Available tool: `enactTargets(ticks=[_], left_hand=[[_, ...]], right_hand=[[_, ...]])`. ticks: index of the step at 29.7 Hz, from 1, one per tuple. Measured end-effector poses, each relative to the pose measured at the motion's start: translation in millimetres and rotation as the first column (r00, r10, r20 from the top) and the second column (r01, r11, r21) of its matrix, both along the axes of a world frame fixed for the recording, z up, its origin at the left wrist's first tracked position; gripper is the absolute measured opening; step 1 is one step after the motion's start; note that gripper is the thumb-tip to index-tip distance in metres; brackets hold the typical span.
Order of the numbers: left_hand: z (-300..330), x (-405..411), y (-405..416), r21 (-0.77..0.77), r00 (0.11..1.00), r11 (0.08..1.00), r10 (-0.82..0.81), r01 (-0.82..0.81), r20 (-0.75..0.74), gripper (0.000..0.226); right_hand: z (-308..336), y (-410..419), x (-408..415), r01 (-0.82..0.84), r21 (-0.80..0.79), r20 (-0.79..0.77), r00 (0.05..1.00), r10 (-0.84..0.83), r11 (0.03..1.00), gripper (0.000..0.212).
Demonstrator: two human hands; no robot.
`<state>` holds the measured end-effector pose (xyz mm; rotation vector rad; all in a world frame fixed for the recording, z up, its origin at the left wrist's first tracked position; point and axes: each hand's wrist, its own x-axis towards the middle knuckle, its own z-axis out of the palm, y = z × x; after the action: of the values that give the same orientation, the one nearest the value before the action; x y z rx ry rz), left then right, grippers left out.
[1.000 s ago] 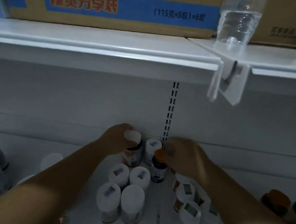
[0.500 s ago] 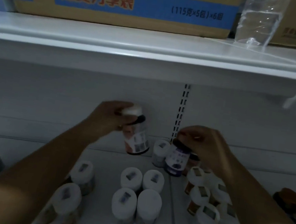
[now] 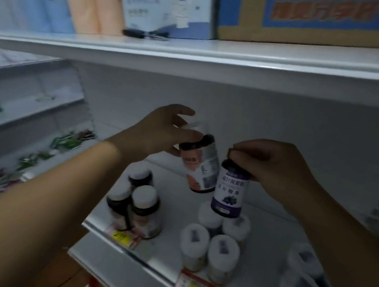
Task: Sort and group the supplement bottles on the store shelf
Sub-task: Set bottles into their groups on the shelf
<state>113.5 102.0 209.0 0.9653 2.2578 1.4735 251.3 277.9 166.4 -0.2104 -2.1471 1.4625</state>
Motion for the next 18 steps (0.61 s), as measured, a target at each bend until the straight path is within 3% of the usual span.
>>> enactTargets(ticks=[3, 5, 8, 13, 18], left_hand=[[-12, -29, -21, -0.066, 0.998, 0.997, 0.049, -0.051, -0.039, 0.039], [-24, -46, -27, -0.164, 0.986, 0.982, 0.064, -0.089, -0.153, 0.035], [-45, -64, -30, -0.328, 0.955, 0.940, -0.005, -0.097, -0.297, 0.040], [-80, -74, -25, -0.474, 0.907, 0.870, -0.082, -0.137, -0.412, 0.054], [-103, -71, -23, -0.678, 0.822, 0.693, -0.223, -0.244, -0.524, 0.059]], right_hand=[[-8, -23, -38, 0.005, 0.154, 0.010, 1.000, -0.006, 0.988, 0.016], [-17, -32, -54, 0.010, 0.231, 0.025, 1.000, -0.016, 0.973, 0.019], [-29, -40, -67, 0.003, 0.247, 0.028, 1.000, -0.010, 0.969, 0.015], [-41, -46, -75, 0.001, 0.254, 0.038, 0.999, -0.011, 0.967, 0.013], [-47, -44, -77, -0.004, 0.251, 0.062, 0.998, -0.012, 0.968, 0.020]])
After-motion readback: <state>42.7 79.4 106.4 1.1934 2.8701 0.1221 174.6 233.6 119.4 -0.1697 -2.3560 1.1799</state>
